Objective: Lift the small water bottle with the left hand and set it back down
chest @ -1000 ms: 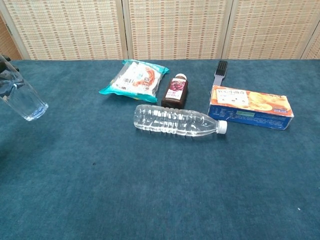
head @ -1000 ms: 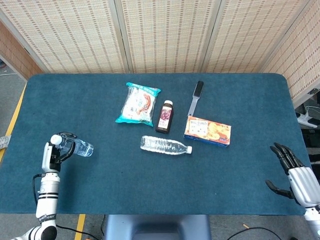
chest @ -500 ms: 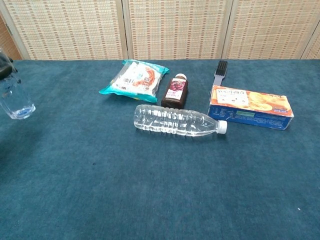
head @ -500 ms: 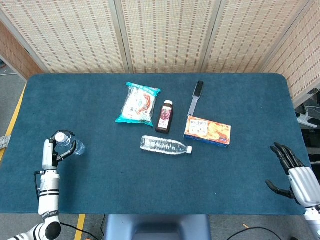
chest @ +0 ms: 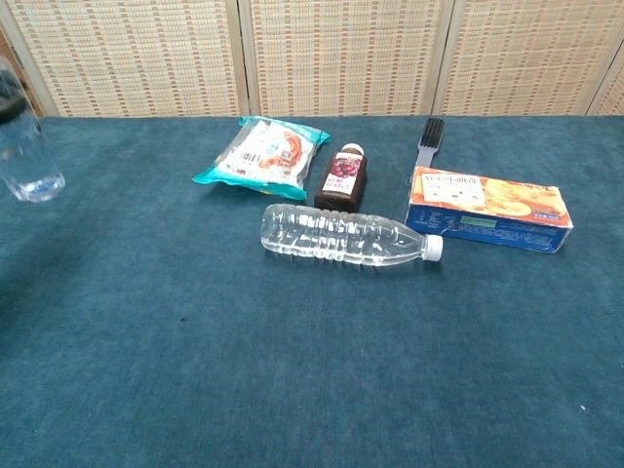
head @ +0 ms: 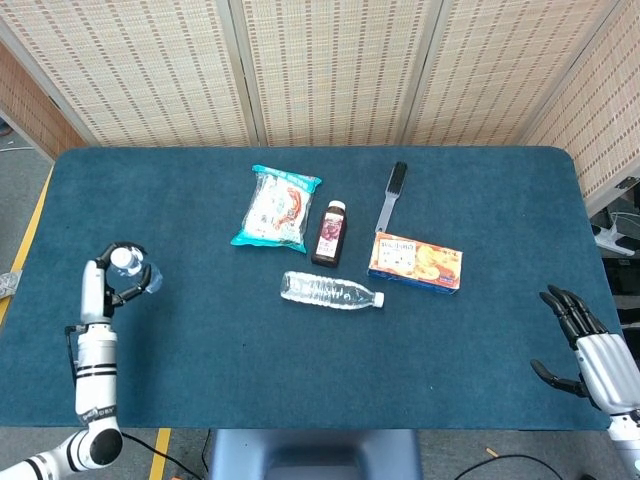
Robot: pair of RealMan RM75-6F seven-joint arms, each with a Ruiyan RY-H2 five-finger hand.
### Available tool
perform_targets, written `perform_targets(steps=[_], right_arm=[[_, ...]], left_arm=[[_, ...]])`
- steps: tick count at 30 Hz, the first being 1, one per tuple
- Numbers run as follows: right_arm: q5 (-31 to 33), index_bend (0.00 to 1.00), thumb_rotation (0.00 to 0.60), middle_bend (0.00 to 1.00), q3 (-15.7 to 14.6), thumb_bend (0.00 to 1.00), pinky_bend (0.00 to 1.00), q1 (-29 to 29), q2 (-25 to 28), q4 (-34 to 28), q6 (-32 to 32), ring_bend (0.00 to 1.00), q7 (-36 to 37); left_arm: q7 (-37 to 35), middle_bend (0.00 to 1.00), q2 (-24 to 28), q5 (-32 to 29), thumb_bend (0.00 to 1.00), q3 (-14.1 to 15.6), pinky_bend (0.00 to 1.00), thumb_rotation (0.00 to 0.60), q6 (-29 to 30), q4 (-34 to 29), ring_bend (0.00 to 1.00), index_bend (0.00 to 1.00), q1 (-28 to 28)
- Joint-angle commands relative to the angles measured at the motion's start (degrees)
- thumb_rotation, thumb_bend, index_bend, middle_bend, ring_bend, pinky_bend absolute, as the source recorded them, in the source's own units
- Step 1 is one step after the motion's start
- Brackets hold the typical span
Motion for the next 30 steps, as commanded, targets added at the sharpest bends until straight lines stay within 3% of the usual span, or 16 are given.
perform_targets(steps=[1, 4, 10, 13, 17, 23, 28, 30], right_arm=[[0.01, 0.00, 0.600, 0.00, 0.00, 0.17, 0.25, -0.01, 0.00, 0.02, 0.02, 0.00, 0.00], [0.05, 0.00, 0.600, 0.00, 0.00, 0.17, 0.25, 0.05, 0.00, 0.05, -0.09, 0.00, 0.08], [-0.10, 0.00, 0.600, 0.00, -0.12, 0.17, 0.25, 0.05, 0.03, -0.01, -0.13, 0.00, -0.03], [-0.09, 0.00, 0.600, 0.00, -0.12, 0.17, 0.25, 0.08, -0.02, 0.00, -0.19, 0.00, -0.06], [-0.11, 0.00, 0.600, 0.00, -0.19, 0.17, 0.25, 0.15, -0.12, 0.00, -0.40, 0.00, -0.35], [0.24, 0.00, 0.600, 0.00, -0.14, 0.17, 0.24, 0.31, -0.30, -0.08, -0.87, 0.00, -0.90], [0.30, 0.00, 0.600, 0.00, -0.19, 0.17, 0.24, 0.39, -0.21, -0.14, -1.10, 0.00, -0.90], [0.30, 0.00, 0.600, 0.00, -0.18, 0.17, 0.24, 0.40, -0.15, -0.11, -1.06, 0.00, -0.69]], left_arm=[[-0.39, 0.61, -1.90, -0.67, 0.45, 2.31, 0.33, 0.600, -1.80, 1.11, 0.46, 0.56, 0.48], [-0.53, 0.61, -1.90, 0.11, 0.46, 1.86, 0.33, 0.600, -1.22, 1.34, 0.46, 0.56, 0.29], [-0.34, 0.61, 0.92, 1.79, 0.46, -2.58, 0.33, 0.600, 2.99, -1.08, 0.46, 0.56, -0.16], [0.09, 0.61, 2.06, 1.83, 0.46, -3.35, 0.33, 0.600, 4.44, -2.87, 0.46, 0.56, 0.37], [0.31, 0.61, 2.23, 1.30, 0.46, -0.88, 0.33, 0.600, 3.06, -3.12, 0.46, 0.56, 1.40], [0.31, 0.60, -2.09, 0.38, 0.45, 4.09, 0.33, 0.600, -0.65, 2.18, 0.46, 0.56, 1.80], [-0.37, 0.60, -5.91, -0.40, 0.45, 3.83, 0.33, 0.600, -1.13, 5.57, 0.46, 0.56, 1.21], [-0.23, 0.58, -6.63, -0.88, 0.46, 3.59, 0.33, 0.600, -1.30, 5.88, 0.45, 0.51, 1.13]])
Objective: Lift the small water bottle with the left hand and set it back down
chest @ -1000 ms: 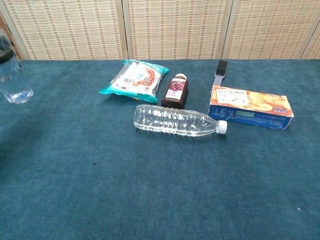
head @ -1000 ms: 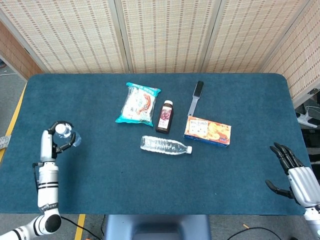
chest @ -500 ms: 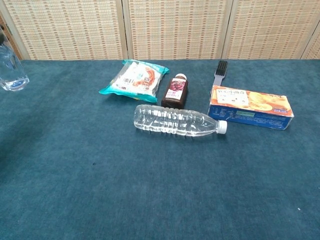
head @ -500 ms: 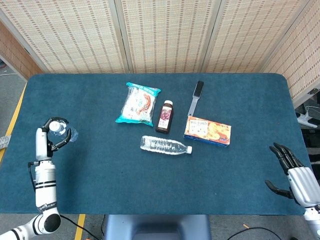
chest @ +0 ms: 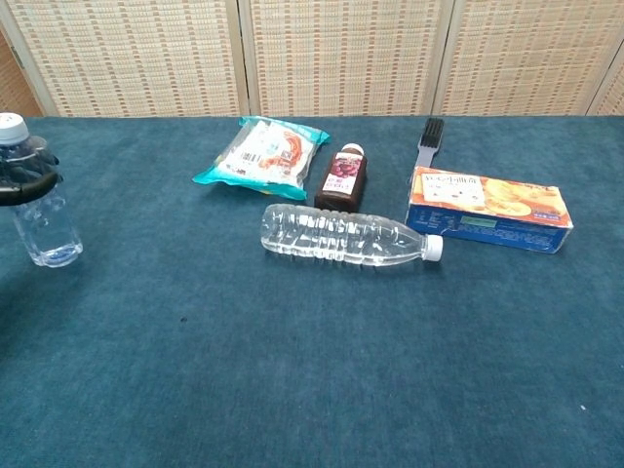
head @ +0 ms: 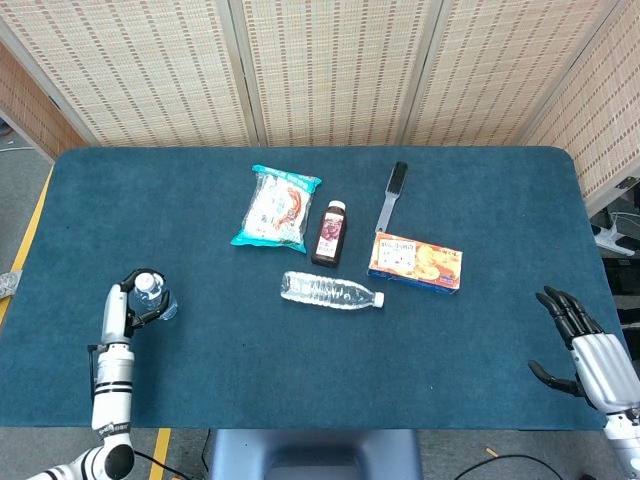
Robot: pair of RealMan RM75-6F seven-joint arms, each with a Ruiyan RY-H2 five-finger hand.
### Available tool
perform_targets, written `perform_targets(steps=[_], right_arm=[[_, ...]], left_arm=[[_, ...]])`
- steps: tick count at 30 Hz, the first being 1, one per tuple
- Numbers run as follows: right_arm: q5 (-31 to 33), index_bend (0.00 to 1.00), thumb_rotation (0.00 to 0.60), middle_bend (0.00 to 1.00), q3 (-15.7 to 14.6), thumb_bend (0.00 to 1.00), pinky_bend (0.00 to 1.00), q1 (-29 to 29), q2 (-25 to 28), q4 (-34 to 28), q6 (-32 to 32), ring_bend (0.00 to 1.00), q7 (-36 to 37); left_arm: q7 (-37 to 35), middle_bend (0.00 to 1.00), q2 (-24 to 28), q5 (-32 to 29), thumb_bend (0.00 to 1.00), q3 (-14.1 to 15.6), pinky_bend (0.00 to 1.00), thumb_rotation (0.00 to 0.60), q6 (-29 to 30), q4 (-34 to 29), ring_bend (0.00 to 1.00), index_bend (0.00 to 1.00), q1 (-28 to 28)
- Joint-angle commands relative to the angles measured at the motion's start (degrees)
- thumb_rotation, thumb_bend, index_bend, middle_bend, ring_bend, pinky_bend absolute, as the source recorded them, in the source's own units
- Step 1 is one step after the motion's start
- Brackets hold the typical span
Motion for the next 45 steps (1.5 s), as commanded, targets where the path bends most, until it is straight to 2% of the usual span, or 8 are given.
perform_targets(steps=[1, 5, 9, 14, 17, 24, 37, 45], right_arm=[[0.00, 0.00, 0.600, 0.00, 0.02, 0.17, 0.24, 0.00, 0.08, 0.06, 0.08, 0.00, 0.24], [-0.12, 0.00, 0.600, 0.00, 0.00, 0.17, 0.25, -0.05, 0.14, 0.14, 0.27, 0.00, 0.51], [-0.09, 0.00, 0.600, 0.00, -0.01, 0.17, 0.24, 0.03, 0.06, 0.15, 0.09, 0.00, 0.38], [0.03, 0.00, 0.600, 0.00, -0.12, 0.17, 0.24, 0.21, 0.01, 0.06, -0.45, 0.00, 0.07], [0.12, 0.00, 0.600, 0.00, -0.11, 0.17, 0.24, 0.26, 0.04, 0.01, -0.60, 0.00, -0.05], [0.13, 0.00, 0.600, 0.00, -0.10, 0.17, 0.24, 0.25, 0.01, -0.01, -0.52, 0.00, -0.05], [-0.04, 0.00, 0.600, 0.00, -0.26, 0.17, 0.25, 0.31, -0.01, -0.03, -0.65, 0.00, -0.12], [0.24, 0.00, 0.600, 0.00, -0.20, 0.17, 0.25, 0.47, -0.06, -0.01, -1.02, 0.00, -0.23]], left_arm=[[-0.21, 0.55, -1.23, -0.85, 0.46, -0.27, 0.33, 0.600, -0.54, 0.49, 0.42, 0.46, -0.16], [0.02, 0.36, -1.26, -1.60, 0.46, 0.24, 0.28, 0.600, -1.72, 0.34, 0.28, 0.25, 0.29], [1.43, 0.25, -1.04, -2.37, 0.45, 0.88, 0.24, 0.600, -3.18, 0.71, 0.21, 0.17, 0.49], [2.85, 0.09, -0.53, -1.94, 0.41, 1.20, 0.19, 0.600, -3.60, 1.18, 0.04, 0.05, 0.48], [4.74, 0.02, 1.00, -1.35, 0.40, 2.06, 0.17, 0.600, -4.75, 0.86, 0.00, 0.01, 0.33], [7.97, 0.00, 8.11, -0.42, 0.39, 3.46, 0.15, 0.600, -9.03, -4.90, 0.00, 0.00, -0.21], [9.78, 0.00, 17.29, 1.10, 0.38, 4.56, 0.13, 0.600, -10.70, -12.55, 0.00, 0.00, 0.02], [14.28, 0.00, 18.57, 4.30, 0.38, 5.27, 0.13, 0.600, -5.28, -11.13, 0.00, 0.01, 0.88]])
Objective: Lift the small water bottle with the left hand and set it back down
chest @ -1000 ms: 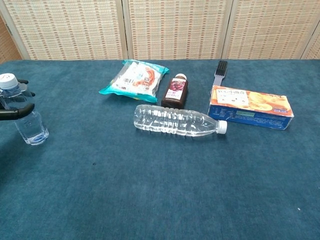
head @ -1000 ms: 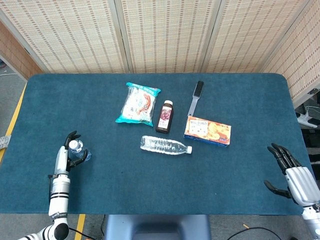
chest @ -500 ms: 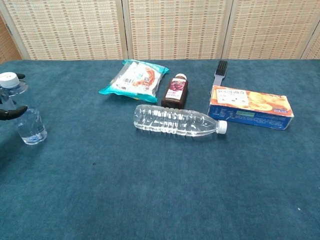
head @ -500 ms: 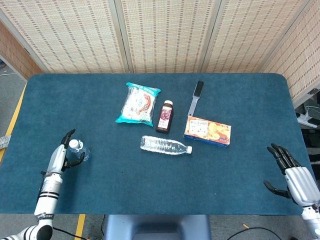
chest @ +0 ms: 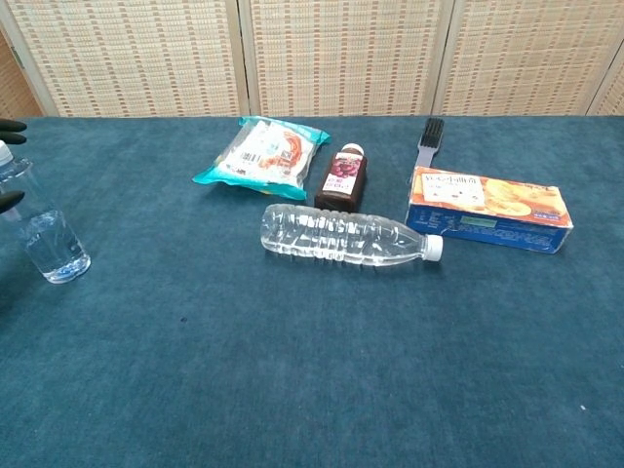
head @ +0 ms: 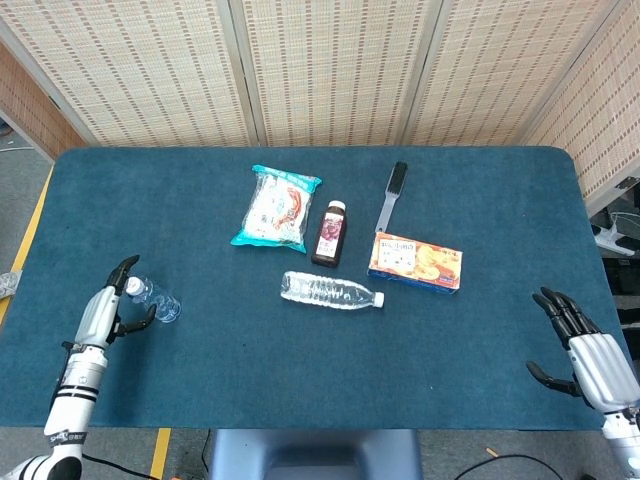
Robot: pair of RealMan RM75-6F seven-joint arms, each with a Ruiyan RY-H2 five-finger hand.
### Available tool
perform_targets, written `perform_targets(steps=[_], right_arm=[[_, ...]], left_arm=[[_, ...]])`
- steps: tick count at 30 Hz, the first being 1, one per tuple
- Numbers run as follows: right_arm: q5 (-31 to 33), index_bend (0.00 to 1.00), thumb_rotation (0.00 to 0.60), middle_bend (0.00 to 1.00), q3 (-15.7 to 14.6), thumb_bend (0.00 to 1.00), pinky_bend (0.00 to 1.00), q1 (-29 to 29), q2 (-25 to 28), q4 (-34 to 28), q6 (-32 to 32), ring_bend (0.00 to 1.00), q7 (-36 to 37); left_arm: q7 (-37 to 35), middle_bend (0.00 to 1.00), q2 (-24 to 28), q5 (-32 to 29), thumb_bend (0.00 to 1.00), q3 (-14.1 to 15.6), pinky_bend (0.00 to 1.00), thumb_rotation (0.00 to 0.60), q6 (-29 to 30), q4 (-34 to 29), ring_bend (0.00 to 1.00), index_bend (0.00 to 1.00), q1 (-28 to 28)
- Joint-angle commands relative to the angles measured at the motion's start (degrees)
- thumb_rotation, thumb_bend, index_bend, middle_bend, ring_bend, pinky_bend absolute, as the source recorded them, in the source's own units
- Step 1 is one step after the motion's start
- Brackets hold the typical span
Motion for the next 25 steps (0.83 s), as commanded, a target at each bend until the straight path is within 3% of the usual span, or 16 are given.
perform_targets(steps=[1, 5, 14, 25], right_arm=[[0.08, 0.00, 0.600, 0.00, 0.05, 0.17, 0.24, 0.06, -0.04, 0.04, -0.09, 0.00, -0.07], [-0.05, 0.00, 0.600, 0.00, -0.10, 0.17, 0.24, 0.11, -0.08, 0.00, -0.28, 0.00, -0.26], [0.13, 0.00, 0.600, 0.00, 0.00, 0.17, 0.24, 0.26, -0.21, 0.02, -0.47, 0.00, -0.43], [0.33, 0.00, 0.600, 0.00, 0.05, 0.17, 0.25, 0.62, -0.80, -0.03, -1.14, 0.00, -1.56]], left_arm=[[5.03, 0.00, 0.93, 2.74, 0.38, 1.29, 0.13, 0.600, 3.01, 1.44, 0.00, 0.02, 0.45], [10.91, 0.00, 2.75, 5.44, 0.38, 3.18, 0.13, 0.600, 4.46, 2.03, 0.00, 0.02, 0.45], [13.49, 0.05, 7.19, 12.03, 0.38, 6.79, 0.13, 0.600, 8.07, 5.73, 0.02, 0.09, 2.13], [15.45, 0.08, 3.13, 9.98, 0.39, 9.79, 0.13, 0.600, 8.97, 16.68, 0.03, 0.10, 5.74]])
